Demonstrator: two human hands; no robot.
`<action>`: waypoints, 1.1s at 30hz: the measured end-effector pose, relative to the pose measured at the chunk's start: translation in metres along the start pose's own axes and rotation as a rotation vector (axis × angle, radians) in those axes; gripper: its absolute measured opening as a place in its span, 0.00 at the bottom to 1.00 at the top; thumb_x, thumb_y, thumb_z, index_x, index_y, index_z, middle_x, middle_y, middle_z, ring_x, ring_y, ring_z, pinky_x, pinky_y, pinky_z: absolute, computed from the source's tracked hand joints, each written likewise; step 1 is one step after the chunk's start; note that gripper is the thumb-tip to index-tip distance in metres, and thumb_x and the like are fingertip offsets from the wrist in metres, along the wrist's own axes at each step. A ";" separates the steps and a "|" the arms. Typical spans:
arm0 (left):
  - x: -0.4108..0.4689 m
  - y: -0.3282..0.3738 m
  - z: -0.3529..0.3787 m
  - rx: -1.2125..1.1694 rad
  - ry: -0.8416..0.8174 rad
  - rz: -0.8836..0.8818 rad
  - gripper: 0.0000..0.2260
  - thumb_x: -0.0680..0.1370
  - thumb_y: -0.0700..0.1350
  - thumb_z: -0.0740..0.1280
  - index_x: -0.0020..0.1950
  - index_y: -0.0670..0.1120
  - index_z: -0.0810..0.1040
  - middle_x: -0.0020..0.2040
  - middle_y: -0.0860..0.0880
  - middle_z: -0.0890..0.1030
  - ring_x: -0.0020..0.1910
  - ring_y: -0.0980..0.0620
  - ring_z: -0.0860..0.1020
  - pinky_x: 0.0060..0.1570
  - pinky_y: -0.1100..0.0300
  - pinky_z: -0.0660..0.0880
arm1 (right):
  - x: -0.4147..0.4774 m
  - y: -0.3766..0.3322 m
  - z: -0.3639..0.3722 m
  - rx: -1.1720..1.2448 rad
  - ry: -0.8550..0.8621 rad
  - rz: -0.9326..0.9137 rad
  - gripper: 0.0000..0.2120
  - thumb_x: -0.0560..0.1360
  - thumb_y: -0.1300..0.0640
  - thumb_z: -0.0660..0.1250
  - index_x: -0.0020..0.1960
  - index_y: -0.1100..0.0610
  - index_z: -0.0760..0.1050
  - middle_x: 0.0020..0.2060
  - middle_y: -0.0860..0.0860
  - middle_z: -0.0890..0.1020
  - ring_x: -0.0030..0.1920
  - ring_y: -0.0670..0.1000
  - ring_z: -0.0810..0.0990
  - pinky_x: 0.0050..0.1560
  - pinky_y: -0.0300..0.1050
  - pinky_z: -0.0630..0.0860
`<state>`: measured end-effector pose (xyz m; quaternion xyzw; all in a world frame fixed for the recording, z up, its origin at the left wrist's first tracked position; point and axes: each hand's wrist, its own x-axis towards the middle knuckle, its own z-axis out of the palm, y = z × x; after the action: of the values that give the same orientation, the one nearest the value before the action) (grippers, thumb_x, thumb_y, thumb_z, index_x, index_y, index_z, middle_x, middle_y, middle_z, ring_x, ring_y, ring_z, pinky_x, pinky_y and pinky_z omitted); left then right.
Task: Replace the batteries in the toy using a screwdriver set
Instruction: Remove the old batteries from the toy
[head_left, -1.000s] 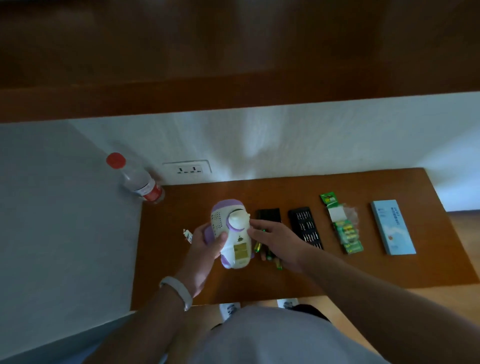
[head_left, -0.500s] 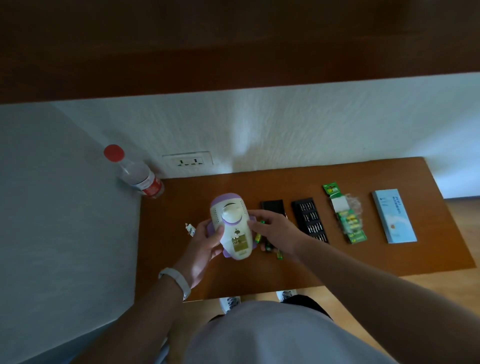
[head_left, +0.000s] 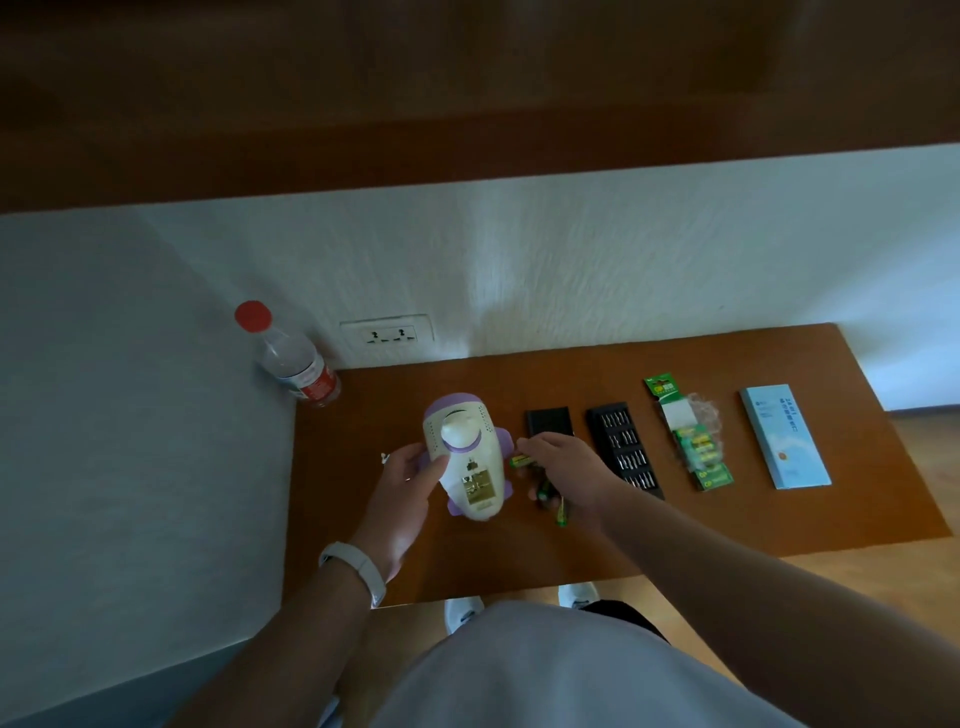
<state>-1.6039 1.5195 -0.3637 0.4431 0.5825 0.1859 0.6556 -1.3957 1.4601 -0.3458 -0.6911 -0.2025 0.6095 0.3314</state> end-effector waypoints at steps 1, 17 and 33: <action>-0.001 0.000 -0.001 0.023 0.003 0.007 0.10 0.82 0.53 0.66 0.63 0.59 0.70 0.60 0.57 0.77 0.60 0.57 0.75 0.48 0.61 0.71 | -0.002 0.000 0.000 0.036 0.002 0.012 0.12 0.81 0.49 0.63 0.50 0.57 0.78 0.39 0.53 0.80 0.28 0.47 0.76 0.26 0.40 0.66; -0.061 0.034 0.017 0.280 -0.006 0.467 0.09 0.81 0.45 0.68 0.52 0.61 0.75 0.53 0.60 0.78 0.53 0.62 0.78 0.45 0.61 0.82 | -0.056 0.000 -0.002 0.456 -0.060 0.092 0.13 0.80 0.48 0.64 0.52 0.59 0.74 0.36 0.56 0.82 0.27 0.49 0.73 0.22 0.37 0.63; -0.058 0.049 0.130 0.630 -0.358 0.572 0.05 0.81 0.55 0.65 0.48 0.56 0.76 0.37 0.59 0.79 0.36 0.60 0.77 0.32 0.67 0.72 | -0.098 0.018 -0.069 0.249 0.068 -0.149 0.12 0.81 0.49 0.63 0.48 0.59 0.74 0.32 0.54 0.73 0.28 0.51 0.73 0.26 0.42 0.69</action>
<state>-1.4842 1.4541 -0.2990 0.7887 0.3427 0.0940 0.5017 -1.3473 1.3659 -0.2869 -0.6479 -0.1649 0.5800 0.4654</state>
